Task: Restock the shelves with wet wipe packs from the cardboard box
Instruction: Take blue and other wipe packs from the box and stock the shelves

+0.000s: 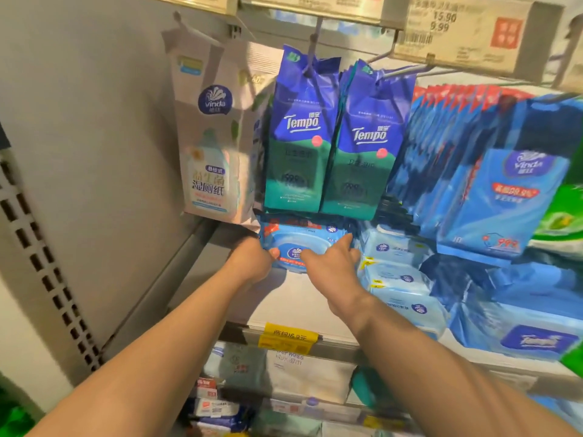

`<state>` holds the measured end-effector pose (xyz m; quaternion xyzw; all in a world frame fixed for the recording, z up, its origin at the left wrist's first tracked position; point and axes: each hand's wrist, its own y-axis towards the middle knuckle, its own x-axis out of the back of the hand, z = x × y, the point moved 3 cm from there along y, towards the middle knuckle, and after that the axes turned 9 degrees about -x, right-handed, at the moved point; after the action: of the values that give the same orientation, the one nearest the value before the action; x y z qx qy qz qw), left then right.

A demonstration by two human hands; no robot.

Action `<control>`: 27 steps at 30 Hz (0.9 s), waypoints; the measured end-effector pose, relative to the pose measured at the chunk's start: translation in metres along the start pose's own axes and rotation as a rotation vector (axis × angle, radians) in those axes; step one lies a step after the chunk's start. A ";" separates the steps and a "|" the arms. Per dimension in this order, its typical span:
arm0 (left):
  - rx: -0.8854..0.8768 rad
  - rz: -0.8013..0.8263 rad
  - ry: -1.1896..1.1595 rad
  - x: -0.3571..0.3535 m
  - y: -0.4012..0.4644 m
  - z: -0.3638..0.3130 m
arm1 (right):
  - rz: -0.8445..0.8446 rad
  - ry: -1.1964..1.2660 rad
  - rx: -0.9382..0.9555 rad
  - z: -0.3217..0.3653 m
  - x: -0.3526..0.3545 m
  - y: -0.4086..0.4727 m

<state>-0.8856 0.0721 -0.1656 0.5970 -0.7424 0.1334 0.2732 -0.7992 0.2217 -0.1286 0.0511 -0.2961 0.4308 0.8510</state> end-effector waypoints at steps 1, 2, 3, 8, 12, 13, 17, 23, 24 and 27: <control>-0.005 0.001 0.018 -0.001 0.000 -0.003 | 0.003 0.005 -0.001 -0.002 -0.001 0.002; -0.009 -0.002 0.034 -0.002 0.000 -0.005 | 0.010 0.006 0.004 -0.002 -0.002 0.003; -0.008 -0.004 0.036 -0.001 -0.001 -0.006 | 0.024 0.006 0.006 -0.001 -0.003 0.003; -0.001 0.022 -0.039 -0.002 -0.004 -0.009 | 0.070 0.022 -0.028 -0.001 -0.001 0.006; 0.028 -0.018 -0.116 0.009 -0.023 -0.012 | 0.085 0.054 -0.013 -0.004 -0.001 -0.009; 0.032 -0.032 -0.097 0.013 -0.030 -0.015 | 0.080 0.060 -0.006 -0.009 0.000 -0.011; 0.045 -0.044 0.036 0.027 -0.072 -0.024 | 0.141 0.056 0.037 -0.023 0.012 -0.031; -0.006 -0.113 0.235 0.037 -0.168 -0.041 | 0.305 -0.212 0.221 -0.035 0.044 -0.082; -0.008 -0.126 0.281 0.035 -0.185 -0.046 | 0.318 -0.250 0.272 -0.038 0.052 -0.093; 0.008 -0.161 0.450 0.020 -0.234 -0.059 | 0.374 -0.268 0.426 -0.061 0.081 -0.129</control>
<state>-0.6492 0.0274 -0.1363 0.6104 -0.6123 0.2441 0.4391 -0.6362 0.2193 -0.1120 0.2294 -0.3130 0.6216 0.6804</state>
